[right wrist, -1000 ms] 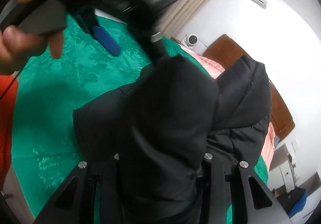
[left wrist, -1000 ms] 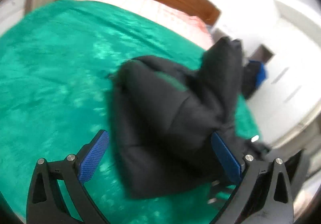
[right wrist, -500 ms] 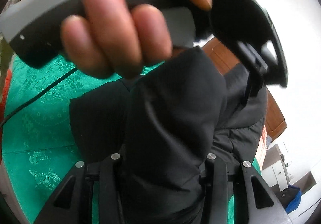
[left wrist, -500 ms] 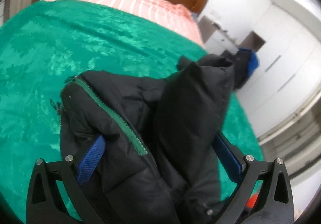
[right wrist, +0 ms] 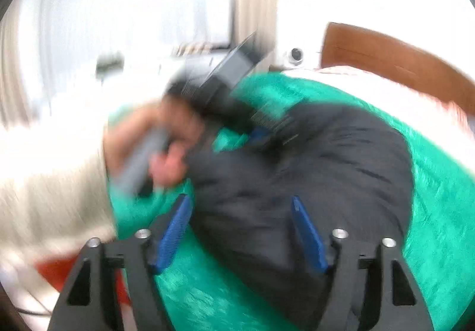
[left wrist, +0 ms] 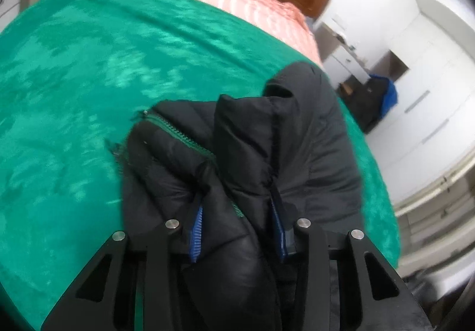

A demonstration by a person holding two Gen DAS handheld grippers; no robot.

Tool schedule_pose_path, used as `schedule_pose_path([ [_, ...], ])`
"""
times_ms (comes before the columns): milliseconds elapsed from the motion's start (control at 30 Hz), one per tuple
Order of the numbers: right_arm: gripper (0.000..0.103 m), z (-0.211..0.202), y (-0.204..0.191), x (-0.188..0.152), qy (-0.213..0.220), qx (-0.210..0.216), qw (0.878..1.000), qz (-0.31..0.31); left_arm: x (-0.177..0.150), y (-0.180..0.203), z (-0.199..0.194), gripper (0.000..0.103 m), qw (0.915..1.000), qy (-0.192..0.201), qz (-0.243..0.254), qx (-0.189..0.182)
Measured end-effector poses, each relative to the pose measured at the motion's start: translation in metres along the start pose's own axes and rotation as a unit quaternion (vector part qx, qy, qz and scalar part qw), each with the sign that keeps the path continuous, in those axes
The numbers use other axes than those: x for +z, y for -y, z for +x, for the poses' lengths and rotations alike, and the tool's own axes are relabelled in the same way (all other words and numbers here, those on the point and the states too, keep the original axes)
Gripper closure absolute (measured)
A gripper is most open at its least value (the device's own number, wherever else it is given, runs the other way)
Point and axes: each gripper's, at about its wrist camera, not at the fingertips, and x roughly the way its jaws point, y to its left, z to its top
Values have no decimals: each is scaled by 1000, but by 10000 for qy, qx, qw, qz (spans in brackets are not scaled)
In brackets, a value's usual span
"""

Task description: Fold large clothes

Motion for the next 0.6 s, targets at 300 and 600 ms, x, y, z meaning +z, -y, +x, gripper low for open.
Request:
schedule_pose_path([
  [300,22,70,127,57,10,-571,9868,1519,-25,-43,11,61,9991,39,-396,109],
  [600,0,145,137,-4,-809,-1233,9818,1195,-28,-51,41,53,9987,-23,-500,-95],
])
